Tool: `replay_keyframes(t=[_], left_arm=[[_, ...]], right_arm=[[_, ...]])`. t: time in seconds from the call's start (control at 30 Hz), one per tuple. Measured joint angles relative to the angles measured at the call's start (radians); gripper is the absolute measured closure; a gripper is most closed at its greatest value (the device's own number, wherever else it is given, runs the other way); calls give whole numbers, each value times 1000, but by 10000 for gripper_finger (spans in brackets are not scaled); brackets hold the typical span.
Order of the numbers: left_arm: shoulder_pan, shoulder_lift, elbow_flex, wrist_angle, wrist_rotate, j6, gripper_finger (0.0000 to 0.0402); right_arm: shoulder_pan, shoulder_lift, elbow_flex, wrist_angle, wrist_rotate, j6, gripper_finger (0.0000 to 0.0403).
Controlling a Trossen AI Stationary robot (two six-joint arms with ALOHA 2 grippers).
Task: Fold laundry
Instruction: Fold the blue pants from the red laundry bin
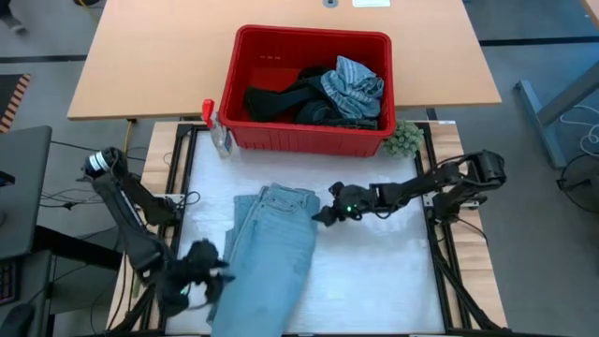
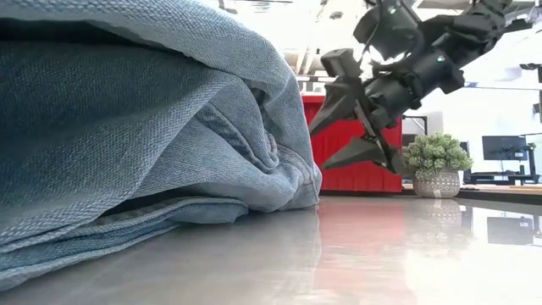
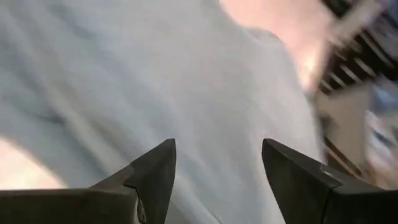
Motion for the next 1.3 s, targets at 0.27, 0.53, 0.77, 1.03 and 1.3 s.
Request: replay_keyframes(t=[0.27, 0.53, 0.77, 1.03, 1.3], left_arm=[[248, -132, -98, -54, 9, 73, 177], [515, -365, -573, 619, 218, 235, 177], [657, -403, -605, 609, 253, 352, 177], [866, -325, -605, 565, 410, 506, 177], [986, -180, -605, 638, 545, 670, 177]], right_arm=[[-8, 17, 0, -7, 37, 21, 131], [16, 158, 0, 148, 57, 118, 131], [28, 212, 1, 243, 68, 190, 131], [33, 208, 1, 244, 82, 246, 131], [38, 211, 1, 243, 84, 273, 131]])
